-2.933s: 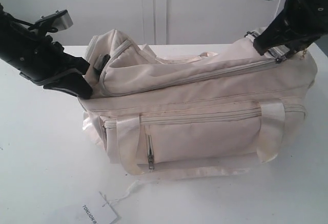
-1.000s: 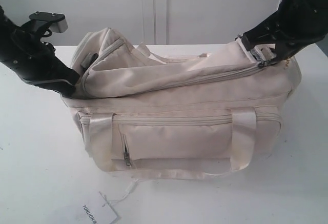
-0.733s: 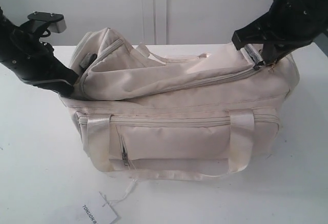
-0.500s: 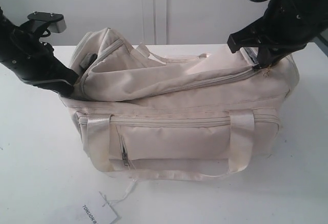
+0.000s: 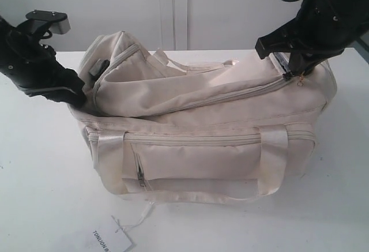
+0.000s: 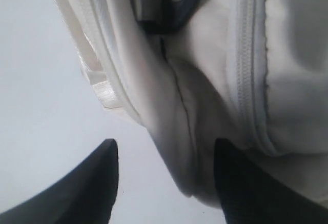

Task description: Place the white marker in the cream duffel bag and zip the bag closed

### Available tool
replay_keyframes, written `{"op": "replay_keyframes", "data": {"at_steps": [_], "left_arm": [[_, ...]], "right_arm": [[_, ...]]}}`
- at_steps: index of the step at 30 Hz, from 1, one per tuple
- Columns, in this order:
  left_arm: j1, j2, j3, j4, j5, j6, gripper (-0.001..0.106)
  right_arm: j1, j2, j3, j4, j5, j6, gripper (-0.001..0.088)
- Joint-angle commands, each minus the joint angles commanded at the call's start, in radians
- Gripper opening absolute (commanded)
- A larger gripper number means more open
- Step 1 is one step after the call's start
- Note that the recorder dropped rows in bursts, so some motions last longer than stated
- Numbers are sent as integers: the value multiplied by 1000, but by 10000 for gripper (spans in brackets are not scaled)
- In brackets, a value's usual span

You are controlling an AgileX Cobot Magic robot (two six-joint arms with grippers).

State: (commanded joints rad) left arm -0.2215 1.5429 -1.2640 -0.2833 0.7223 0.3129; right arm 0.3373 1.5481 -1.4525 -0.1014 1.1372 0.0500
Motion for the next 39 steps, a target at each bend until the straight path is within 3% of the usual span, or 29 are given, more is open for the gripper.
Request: {"op": "replay_keyframes", "data": {"at_steps": [8,10,12,14,17,21,24,39], "left_arm": [[0,-169,-7,-45,49,74,572],[0,-198,-7,-121,63,131,445],[0,-216,-5,-188,72,139,176],[0,-216,-5,-206,84,140,8],[0,-216,-5,-255,95,209,0],[-5,-216,-5,-415,110,411,0],[-39,-222,-3,-414,87,453,0],[-345,-389,226,-369,-327,664,0]], "right_arm": [[0,0,0,0,8,0,0],[0,0,0,0,8,0,0],[0,0,0,0,8,0,0],[0,0,0,0,8,0,0],[0,0,0,8,9,0,0],[0,0,0,24,7,0,0],[0,0,0,24,7,0,0],[0,0,0,22,5,0,0]]}}
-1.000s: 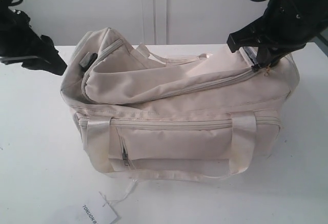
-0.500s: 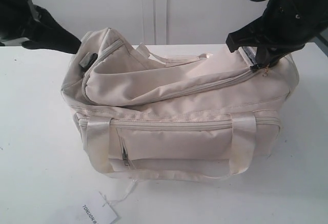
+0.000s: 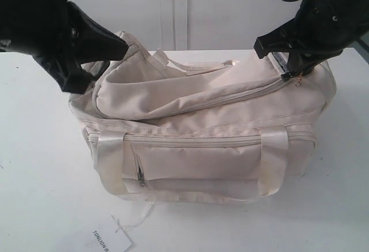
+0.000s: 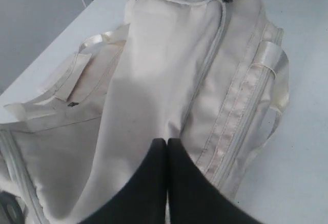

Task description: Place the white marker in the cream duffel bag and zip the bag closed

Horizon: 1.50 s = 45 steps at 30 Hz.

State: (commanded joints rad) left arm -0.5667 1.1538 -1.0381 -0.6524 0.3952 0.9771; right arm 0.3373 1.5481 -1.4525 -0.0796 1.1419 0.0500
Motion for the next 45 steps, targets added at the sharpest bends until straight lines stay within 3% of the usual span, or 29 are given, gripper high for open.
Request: {"op": "replay_keyframes", "data": {"at_steps": [12,17,24,27,29,32,34,37,41,45], "left_arm": [[-248,-9,138,117,-251,51,0],[-283,14,141,138,-271,39,0],[-283,27,136,154,-258,-54,0],[-283,27,104,272,-177,-253,0],[-283,27,64,444,-68,-448,0],[-283,43,-31,852,164,-853,0],[-283,53,-76,1065,306,-998,0],[-283,55,-99,1165,361,-999,0],[-288,57,-101,1080,294,-922,0],[-371,76,-101,1111,280,-884,0]], "right_arm": [[0,0,0,0,0,0,0],[0,0,0,0,0,0,0],[0,0,0,0,2,0,0],[0,0,0,0,2,-2,0],[0,0,0,-2,2,-2,0],[0,0,0,-2,0,-2,0],[0,0,0,-2,0,-2,0],[0,0,0,-2,0,-2,0],[0,0,0,-2,0,-2,0],[0,0,0,-2,2,-2,0]]}}
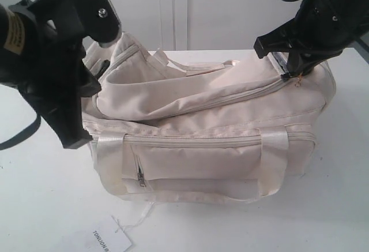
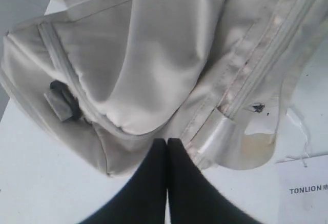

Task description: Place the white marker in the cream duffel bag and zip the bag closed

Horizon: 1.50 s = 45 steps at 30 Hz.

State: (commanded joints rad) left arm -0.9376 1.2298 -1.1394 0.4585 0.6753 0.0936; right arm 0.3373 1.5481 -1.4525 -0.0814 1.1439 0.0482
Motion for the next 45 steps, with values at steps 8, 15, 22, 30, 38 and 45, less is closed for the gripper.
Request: {"op": "replay_keyframes", "data": {"at_steps": [8,15,22,30,38,45], "left_arm": [[-188,62,71,290,-168,-223,0],[-240,166,84,344,-259,-266,0],[-292,247,84,608,-265,-472,0],[-351,334,72,848,-285,-704,0],[-364,389,5,932,-357,-770,0],[-364,422,-3,937,-431,-770,102]], "right_arm": [[0,0,0,0,-2,0,0],[0,0,0,0,-2,0,0],[0,0,0,0,-7,0,0],[0,0,0,0,-9,0,0],[0,0,0,0,-9,0,0],[0,0,0,-2,-9,0,0]]}}
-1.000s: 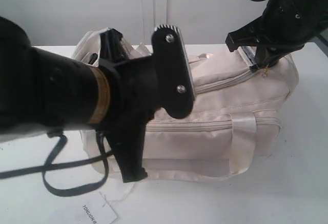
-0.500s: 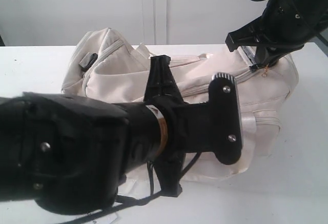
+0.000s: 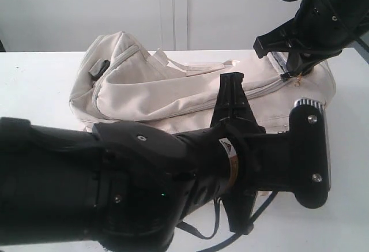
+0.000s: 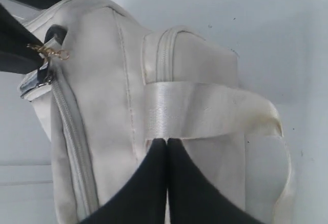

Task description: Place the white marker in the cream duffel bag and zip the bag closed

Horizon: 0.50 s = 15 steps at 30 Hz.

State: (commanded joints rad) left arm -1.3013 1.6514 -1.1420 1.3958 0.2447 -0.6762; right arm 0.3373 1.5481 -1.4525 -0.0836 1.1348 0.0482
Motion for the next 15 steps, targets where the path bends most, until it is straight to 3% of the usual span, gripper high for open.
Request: {"op": "replay_keyframes", "data": {"at_steps": [7,11,15], "left_arm": [[2,28,0,3,12,0,532],[2,58,0,57,66,0,613],[6,64,0,80,71,-5,623]], "right_arm": [[0,0,0,0,-5,0,0],[0,0,0,0,-5,0,0],[0,0,0,0,-5,0,0]]}}
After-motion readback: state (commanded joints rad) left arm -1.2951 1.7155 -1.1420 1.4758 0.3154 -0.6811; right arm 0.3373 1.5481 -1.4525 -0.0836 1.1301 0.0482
